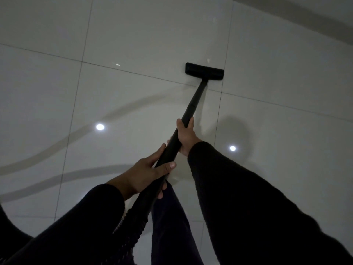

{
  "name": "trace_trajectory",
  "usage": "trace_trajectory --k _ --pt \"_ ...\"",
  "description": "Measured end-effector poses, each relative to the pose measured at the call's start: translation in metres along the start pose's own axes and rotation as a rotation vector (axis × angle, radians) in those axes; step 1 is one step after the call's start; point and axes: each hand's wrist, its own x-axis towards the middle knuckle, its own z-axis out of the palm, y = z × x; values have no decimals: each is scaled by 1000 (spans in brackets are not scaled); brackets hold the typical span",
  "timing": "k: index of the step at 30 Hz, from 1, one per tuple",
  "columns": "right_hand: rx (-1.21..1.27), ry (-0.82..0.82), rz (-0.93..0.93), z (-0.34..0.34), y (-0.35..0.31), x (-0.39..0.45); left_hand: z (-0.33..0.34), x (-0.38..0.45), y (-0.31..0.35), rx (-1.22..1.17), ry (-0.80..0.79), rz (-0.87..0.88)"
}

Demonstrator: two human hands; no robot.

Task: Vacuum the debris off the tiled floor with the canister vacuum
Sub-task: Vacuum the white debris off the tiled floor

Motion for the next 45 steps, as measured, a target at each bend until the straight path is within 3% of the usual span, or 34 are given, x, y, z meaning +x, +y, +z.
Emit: trace_trajectory --k 12,25,45 --pt "10 -21 11 5 -124 46 -20 49 117 -28 42 23" --pt "30 11 -24 51 -233 100 -94 92 227 34 -11 40" --pt "-198 12 -29 83 -371 182 -140 169 335 -59 71 46"
